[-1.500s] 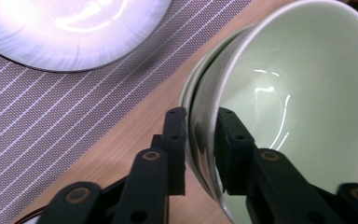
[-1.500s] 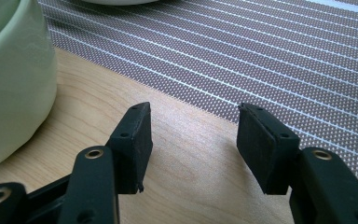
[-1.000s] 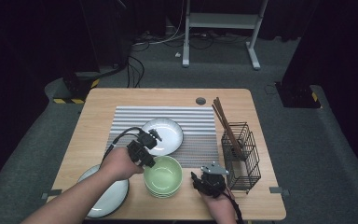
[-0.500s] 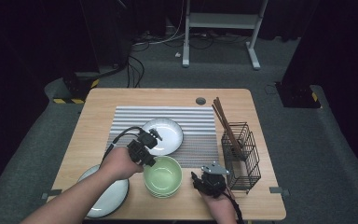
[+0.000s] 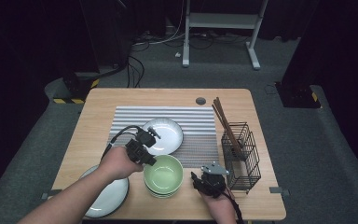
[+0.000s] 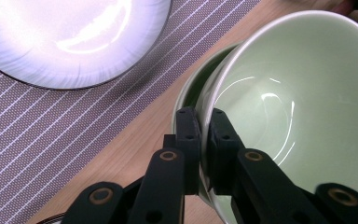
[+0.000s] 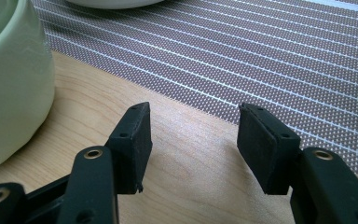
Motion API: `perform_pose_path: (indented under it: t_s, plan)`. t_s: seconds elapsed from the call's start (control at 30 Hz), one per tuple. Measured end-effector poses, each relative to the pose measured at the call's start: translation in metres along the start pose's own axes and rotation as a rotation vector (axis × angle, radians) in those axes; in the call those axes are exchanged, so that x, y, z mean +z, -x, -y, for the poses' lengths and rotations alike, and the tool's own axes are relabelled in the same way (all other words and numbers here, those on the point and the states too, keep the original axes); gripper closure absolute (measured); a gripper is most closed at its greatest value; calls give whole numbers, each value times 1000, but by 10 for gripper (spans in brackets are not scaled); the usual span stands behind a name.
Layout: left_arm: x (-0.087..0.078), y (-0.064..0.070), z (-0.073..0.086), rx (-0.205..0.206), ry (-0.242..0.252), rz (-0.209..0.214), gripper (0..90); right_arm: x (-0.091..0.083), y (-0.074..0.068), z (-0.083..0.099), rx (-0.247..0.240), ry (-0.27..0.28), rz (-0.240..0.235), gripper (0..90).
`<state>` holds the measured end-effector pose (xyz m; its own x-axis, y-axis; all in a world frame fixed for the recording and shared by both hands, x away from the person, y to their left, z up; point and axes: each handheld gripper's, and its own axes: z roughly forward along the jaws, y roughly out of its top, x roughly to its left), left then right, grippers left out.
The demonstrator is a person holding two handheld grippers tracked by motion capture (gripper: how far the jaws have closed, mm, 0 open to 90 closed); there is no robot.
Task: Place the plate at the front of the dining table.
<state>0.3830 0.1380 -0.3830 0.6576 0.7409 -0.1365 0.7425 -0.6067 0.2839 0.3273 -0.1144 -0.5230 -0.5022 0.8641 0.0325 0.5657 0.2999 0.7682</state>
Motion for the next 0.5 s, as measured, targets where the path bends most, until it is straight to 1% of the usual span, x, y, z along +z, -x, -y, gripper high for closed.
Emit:
perform_pose_path:
  t_s: [0.1,0.2,0.33,0.4,0.47,0.5]
  plan:
    - [-2,-1,0,0,7,0,848,0,0,0,2,0,0,444]
    - [-3,-1,2,-5,17,15,850,0,-1,0,5,0,1,444]
    - [-4,-3,5,-4,18,24,849,0,-1,0,6,0,1,446]
    - [-4,-5,6,-20,15,34,848,0,-1,0,8,-1,1,446]
    - [-5,-6,8,-18,19,39,848,0,-1,0,-3,2,2,446]
    - [-6,-6,8,-19,20,39,848,0,-2,0,1,1,3,446]
